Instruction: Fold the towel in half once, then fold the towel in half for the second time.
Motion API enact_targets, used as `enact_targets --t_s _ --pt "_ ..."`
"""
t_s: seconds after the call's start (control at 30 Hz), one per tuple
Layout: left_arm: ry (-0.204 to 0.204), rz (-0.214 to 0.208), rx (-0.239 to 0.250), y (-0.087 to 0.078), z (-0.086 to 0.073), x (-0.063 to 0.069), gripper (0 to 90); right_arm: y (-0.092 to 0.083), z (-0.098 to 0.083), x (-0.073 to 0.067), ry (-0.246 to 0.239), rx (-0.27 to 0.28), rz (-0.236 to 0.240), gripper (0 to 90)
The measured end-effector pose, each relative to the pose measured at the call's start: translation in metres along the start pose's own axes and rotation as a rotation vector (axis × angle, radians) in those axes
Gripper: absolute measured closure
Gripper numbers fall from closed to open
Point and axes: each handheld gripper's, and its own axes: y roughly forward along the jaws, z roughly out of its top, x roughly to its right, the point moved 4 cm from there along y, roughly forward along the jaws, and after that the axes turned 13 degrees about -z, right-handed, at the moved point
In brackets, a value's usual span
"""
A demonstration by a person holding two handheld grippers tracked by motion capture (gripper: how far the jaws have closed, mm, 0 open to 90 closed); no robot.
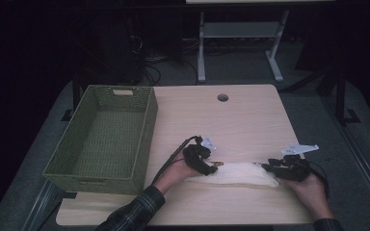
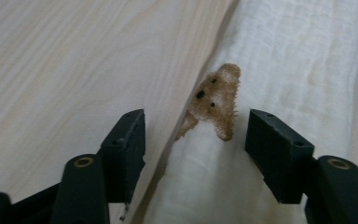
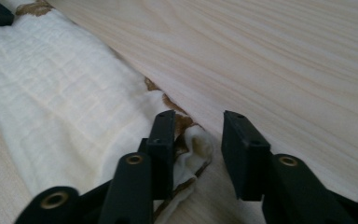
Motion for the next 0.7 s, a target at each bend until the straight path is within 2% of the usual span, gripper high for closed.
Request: enact_targets --t_s 0.07,0.2,0.4,0.6,0.7 --pt "0.007 -0.007 0.001 0.0 0.0 0.001 41.3 0.0 0.0 -0.001 -0.006 0.006 0.005 70.9" --pt "0.015 -0.043 0.0 0.0 0.001 0.005 56.3 0.0 0.0 -0.003 -0.009 -0.001 0.022 81.5" --pt "-0.007 -0.103 -0.009 0.001 0.001 0.009 79.3 0.0 -0.001 -0.004 -0.014 0.007 0.028 86.3" --pt "-0.005 -0.087 -0.017 0.0 0.002 0.011 84.0 0.0 0.0 -0.004 0.0 0.004 0.027 87.5" --pt "-0.024 -0.097 0.017 -0.006 0.003 0.009 84.7 -0.002 0.001 -0.002 0.0 0.009 0.019 87.6"
